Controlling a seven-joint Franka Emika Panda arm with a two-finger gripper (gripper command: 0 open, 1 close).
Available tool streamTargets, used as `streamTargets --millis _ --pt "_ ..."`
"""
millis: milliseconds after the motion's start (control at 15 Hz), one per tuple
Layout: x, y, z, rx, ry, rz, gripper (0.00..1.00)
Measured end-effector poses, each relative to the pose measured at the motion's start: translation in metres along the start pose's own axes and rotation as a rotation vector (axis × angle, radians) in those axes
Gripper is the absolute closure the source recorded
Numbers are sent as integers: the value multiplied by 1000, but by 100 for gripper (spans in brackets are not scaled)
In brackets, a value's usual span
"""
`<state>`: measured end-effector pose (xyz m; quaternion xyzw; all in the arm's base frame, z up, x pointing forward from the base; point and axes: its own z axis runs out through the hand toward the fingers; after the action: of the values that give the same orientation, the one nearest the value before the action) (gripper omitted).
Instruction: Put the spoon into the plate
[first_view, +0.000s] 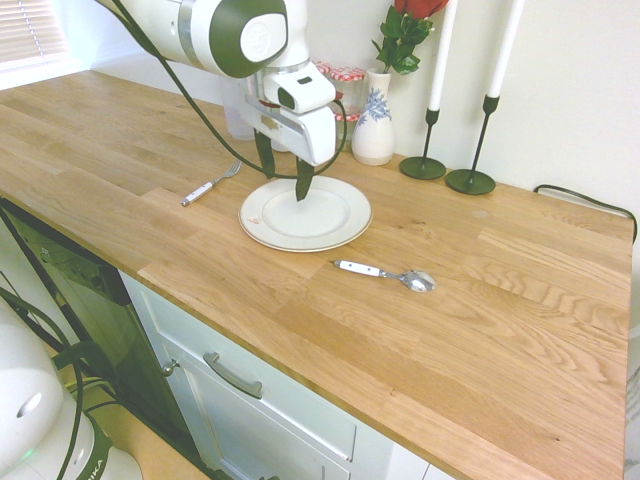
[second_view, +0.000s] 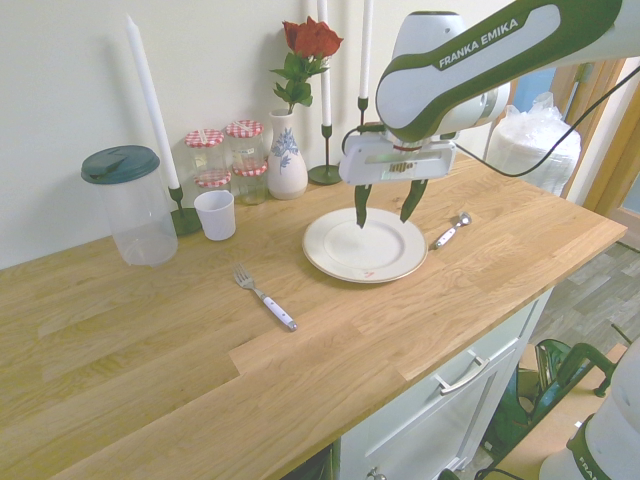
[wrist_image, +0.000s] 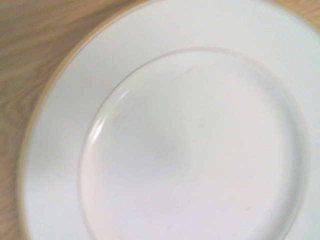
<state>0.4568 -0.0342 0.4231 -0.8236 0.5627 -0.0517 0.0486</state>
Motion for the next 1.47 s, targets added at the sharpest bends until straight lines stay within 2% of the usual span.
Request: streamTargets --millis 200,467,800,1000,1467 --pt "58 30 -1 0 9 205 0" --pt "108 69 12 -3 29 468 0" --pt "119 90 34 -38 31 799 0" --pt "105 89 45 -49 41 869 0" --pt "102 79 75 -54 46 876 0"
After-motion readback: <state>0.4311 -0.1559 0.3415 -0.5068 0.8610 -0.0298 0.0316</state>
